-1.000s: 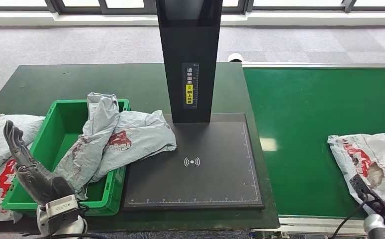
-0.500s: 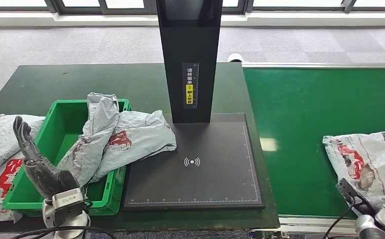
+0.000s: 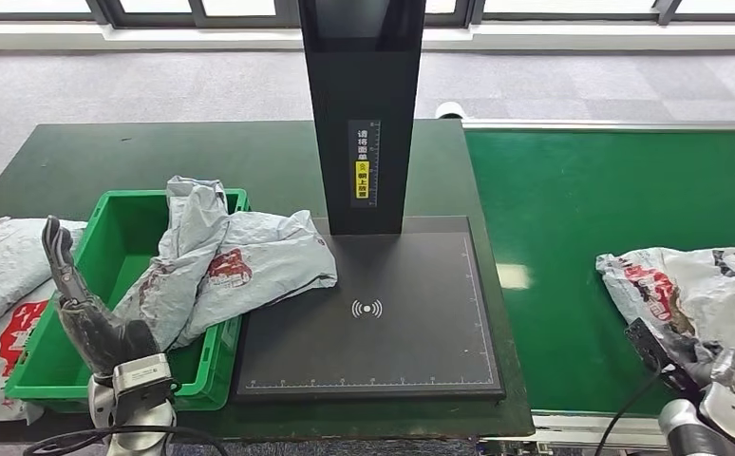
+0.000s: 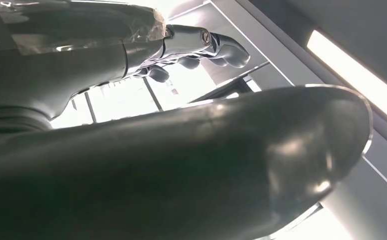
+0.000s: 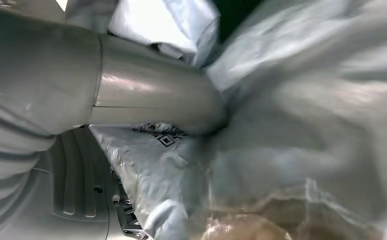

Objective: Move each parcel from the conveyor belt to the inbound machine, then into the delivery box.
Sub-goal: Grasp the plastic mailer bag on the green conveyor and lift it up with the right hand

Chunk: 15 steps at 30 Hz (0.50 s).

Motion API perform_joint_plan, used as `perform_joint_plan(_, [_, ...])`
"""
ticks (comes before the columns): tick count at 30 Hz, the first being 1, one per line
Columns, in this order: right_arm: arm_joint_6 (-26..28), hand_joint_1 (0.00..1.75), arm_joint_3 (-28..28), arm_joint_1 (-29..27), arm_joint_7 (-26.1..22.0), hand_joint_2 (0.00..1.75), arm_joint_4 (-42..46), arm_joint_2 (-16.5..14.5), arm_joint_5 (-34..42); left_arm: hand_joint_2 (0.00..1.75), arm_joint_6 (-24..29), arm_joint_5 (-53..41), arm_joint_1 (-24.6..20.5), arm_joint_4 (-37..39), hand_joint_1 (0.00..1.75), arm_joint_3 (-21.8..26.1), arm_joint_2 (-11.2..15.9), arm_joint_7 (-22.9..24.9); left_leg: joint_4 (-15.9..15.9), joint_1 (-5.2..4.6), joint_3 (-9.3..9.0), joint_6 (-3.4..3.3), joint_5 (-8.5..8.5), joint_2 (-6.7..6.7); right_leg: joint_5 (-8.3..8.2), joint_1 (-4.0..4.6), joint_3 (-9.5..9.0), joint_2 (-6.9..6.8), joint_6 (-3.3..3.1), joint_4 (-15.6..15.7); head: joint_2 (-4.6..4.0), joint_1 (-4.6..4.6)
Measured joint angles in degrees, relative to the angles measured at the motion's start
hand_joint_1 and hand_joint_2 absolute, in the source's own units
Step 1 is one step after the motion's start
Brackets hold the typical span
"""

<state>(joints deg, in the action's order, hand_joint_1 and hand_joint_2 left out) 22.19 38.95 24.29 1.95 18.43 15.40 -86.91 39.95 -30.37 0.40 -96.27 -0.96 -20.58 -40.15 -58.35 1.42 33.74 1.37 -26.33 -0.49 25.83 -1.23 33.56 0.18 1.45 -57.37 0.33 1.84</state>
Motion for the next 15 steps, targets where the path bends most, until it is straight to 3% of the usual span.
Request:
perform_joint_plan(4, [3.46, 1.75, 0.02, 0.91, -3.15, 1.75, 1.01, -1.11, 1.34, 0.00, 0.00, -0.56, 0.54, -0.41, 0.00, 0.01, -0.09, 0.00, 0.00, 0.01, 0.02, 0.00, 0.00, -0.01, 0.01, 0.01, 0.02, -0.01, 0.00, 0.00, 0.01, 0.00])
perform_joint_plan(7, [8.01, 1.75, 0.23, 0.99, -8.43, 1.75, 2.94, -2.54, 4.97, 0.00, 0.00, -1.05, 1.22, -1.22, 0.00, 0.02, -0.25, 0.00, 0.01, 0.01, 0.04, 0.00, 0.00, -0.02, 0.01, 0.01, 0.03, -0.01, 0.00, -0.01, 0.01, -0.01])
perform_joint_plan(12, [13.28, 1.75, 0.98, 0.23, -24.88, 1.75, 11.13, -6.77, 20.16, 0.00, 0.00, -1.24, 2.48, -2.89, 0.00, 0.07, -0.55, 0.00, 0.01, 0.02, 0.04, 0.00, 0.00, -0.04, 0.02, 0.02, 0.05, -0.03, 0.00, -0.01, 0.00, 0.00])
perform_joint_plan(15, [13.39, 1.75, 0.43, -2.62, -31.58, 1.75, 21.18, -11.22, 29.14, 0.00, 0.00, -1.60, 2.66, -3.46, 0.00, 0.11, -0.57, 0.00, 0.01, 0.05, 0.05, 0.02, 0.01, -0.13, 0.04, 0.05, 0.03, -0.12, -0.03, -0.01, 0.00, 0.00])
